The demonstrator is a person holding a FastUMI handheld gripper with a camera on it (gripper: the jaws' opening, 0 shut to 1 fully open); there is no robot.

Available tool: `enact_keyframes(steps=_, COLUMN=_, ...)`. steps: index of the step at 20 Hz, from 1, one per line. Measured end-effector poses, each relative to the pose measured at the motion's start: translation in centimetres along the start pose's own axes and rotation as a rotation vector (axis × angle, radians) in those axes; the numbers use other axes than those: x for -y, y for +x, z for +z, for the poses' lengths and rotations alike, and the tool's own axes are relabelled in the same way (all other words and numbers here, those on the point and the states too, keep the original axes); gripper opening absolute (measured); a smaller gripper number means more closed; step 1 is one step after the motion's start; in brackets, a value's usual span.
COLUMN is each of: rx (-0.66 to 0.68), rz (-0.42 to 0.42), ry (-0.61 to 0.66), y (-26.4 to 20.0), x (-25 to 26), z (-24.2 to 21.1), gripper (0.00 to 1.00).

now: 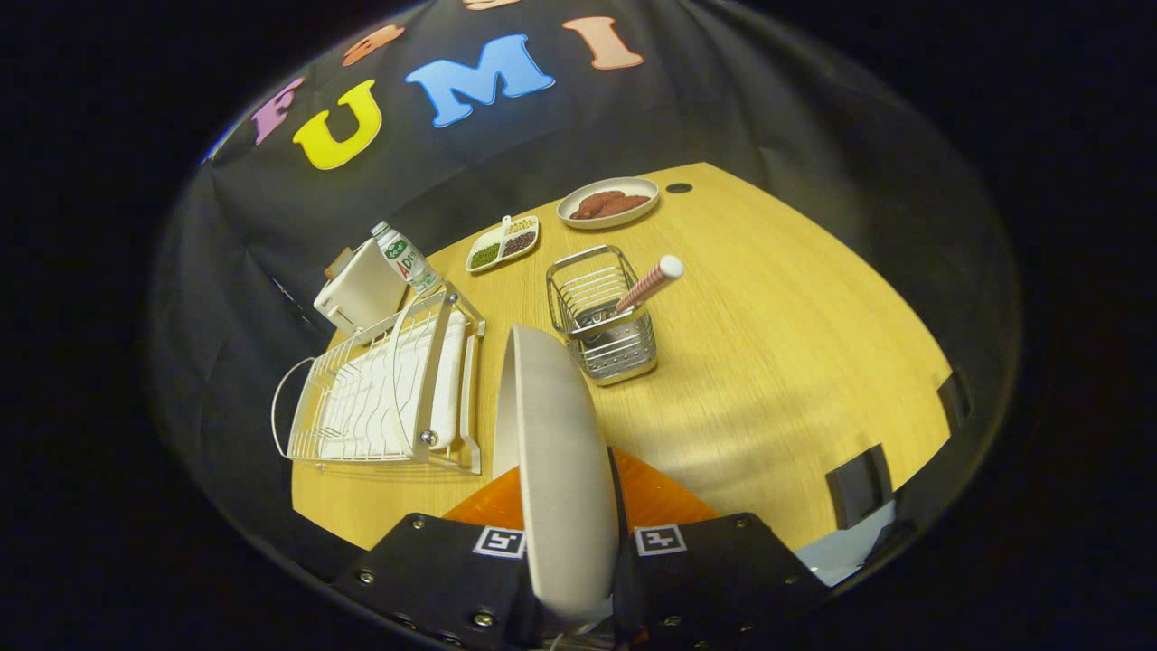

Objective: Take the plate from the dish rack, then take the spoon from the basket and place it into the plate.

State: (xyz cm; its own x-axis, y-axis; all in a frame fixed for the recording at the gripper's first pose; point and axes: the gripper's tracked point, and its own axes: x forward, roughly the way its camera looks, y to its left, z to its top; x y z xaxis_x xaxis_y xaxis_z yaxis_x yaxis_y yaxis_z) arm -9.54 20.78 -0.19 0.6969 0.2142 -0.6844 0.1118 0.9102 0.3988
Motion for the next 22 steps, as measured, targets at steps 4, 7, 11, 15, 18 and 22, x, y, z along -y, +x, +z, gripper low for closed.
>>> enact_keyframes(steps=4, rx=-0.011, rz=0.04, ry=0.027, y=1.9, x=1.1, z=-1.1, gripper=0.29)
enact_keyframes(steps=7, rx=0.0, rz=0.072, ry=0.02, y=2.5, x=1.8, z=-0.8, gripper=0.3)
enact_keyframes(steps=11, rx=-0.015, rz=0.013, ry=-0.054, y=3.0, x=4.9, z=-0.6, gripper=0.48)
enact_keyframes(steps=15, rx=0.024, rz=-0.067, ry=-0.211, y=2.4, x=7.9, z=0.6, gripper=0.59)
enact_keyframes(steps=18, rx=0.077, rz=-0.081, ry=-0.328, y=1.2, x=9.0, z=2.2, gripper=0.64)
enact_keyframes(steps=22, rx=0.257, rz=-0.035, ry=-0.425, y=-2.0, x=8.1, z=6.3, gripper=0.64)
